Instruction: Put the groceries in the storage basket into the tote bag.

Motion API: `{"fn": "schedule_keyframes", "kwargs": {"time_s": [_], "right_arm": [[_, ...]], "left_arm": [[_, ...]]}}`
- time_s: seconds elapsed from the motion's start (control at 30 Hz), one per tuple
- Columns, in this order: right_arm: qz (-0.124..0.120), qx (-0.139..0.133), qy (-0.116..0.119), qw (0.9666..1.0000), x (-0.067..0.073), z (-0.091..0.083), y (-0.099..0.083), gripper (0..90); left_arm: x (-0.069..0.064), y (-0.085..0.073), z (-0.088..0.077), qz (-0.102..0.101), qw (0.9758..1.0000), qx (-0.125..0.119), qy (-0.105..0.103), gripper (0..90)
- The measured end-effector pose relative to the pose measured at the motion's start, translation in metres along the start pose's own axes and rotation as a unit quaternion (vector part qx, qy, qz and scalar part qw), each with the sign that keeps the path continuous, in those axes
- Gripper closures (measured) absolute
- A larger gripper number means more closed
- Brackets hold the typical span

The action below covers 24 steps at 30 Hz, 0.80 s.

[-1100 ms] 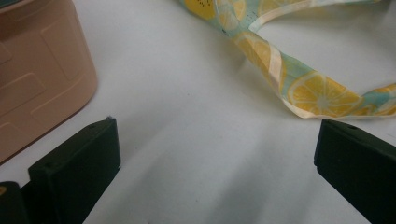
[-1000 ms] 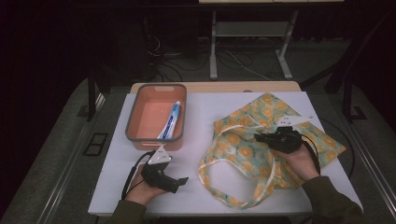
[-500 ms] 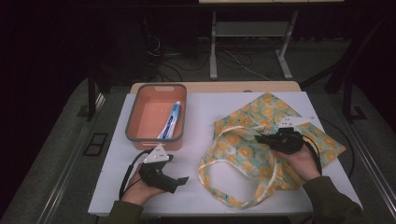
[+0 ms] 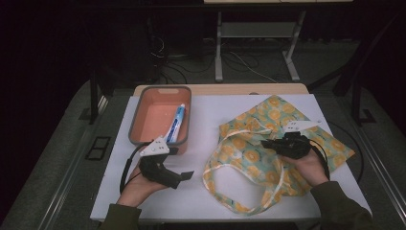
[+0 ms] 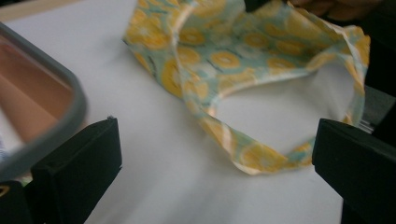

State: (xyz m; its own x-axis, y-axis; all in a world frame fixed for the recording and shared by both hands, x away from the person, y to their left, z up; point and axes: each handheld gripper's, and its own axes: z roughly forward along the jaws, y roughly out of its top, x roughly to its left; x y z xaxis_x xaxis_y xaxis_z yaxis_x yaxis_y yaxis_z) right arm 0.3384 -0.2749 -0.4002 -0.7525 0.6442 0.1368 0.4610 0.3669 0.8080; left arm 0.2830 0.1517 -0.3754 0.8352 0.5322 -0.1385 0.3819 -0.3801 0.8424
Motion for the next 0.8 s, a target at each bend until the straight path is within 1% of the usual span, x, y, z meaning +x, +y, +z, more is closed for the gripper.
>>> {"fn": "schedule_keyframes", "kwargs": {"time_s": [0.07,0.13,0.23,0.33,0.4,0.5,0.53,0.6,0.63,0.7,0.8], "right_arm": [[0.000,0.001,-0.001,1.0000,0.000,0.000,0.000,89.2],[0.001,0.000,-0.001,1.0000,0.000,0.000,-0.001,89.2],[0.003,-0.001,-0.001,1.0000,-0.001,-0.001,-0.001,89.1],[0.002,-0.001,-0.001,1.0000,-0.002,-0.001,-0.001,89.2],[0.001,-0.002,-0.001,1.0000,-0.002,-0.001,-0.001,89.1],[0.001,-0.002,-0.001,1.0000,-0.002,-0.001,-0.002,89.1],[0.002,-0.002,-0.001,1.0000,-0.002,-0.002,-0.002,89.1],[0.002,-0.003,-0.002,1.0000,-0.002,-0.002,-0.001,89.1],[0.001,-0.003,-0.003,1.0000,-0.002,-0.002,-0.001,89.1],[0.001,-0.002,-0.002,1.0000,-0.002,-0.002,-0.001,89.1],[0.001,-0.002,-0.002,1.0000,-0.002,-0.002,-0.002,89.1]], "left_arm": [[0.009,0.007,-0.002,0.000,0.9998,-0.001,0.018,0.2],[0.018,0.015,-0.003,-0.002,0.9995,-0.006,0.030,1.1],[0.031,0.026,-0.003,-0.002,0.9988,-0.008,0.048,2.0],[0.045,0.036,-0.002,-0.004,0.9982,-0.012,0.059,3.9],[0.056,0.041,-0.002,-0.011,0.9973,-0.015,0.071,7.1],[0.072,0.046,0.001,-0.016,0.9954,-0.017,0.093,13.7],[0.078,0.048,0.002,-0.018,0.9944,-0.017,0.102,14.7],[0.089,0.050,0.005,-0.028,0.9920,-0.019,0.122,17.9],[0.093,0.051,0.007,-0.030,0.9915,-0.019,0.125,19.6],[0.103,0.055,0.012,-0.037,0.9894,-0.010,0.140,22.2],[0.115,0.059,0.022,-0.042,0.9876,0.002,0.151,25.2]]}}
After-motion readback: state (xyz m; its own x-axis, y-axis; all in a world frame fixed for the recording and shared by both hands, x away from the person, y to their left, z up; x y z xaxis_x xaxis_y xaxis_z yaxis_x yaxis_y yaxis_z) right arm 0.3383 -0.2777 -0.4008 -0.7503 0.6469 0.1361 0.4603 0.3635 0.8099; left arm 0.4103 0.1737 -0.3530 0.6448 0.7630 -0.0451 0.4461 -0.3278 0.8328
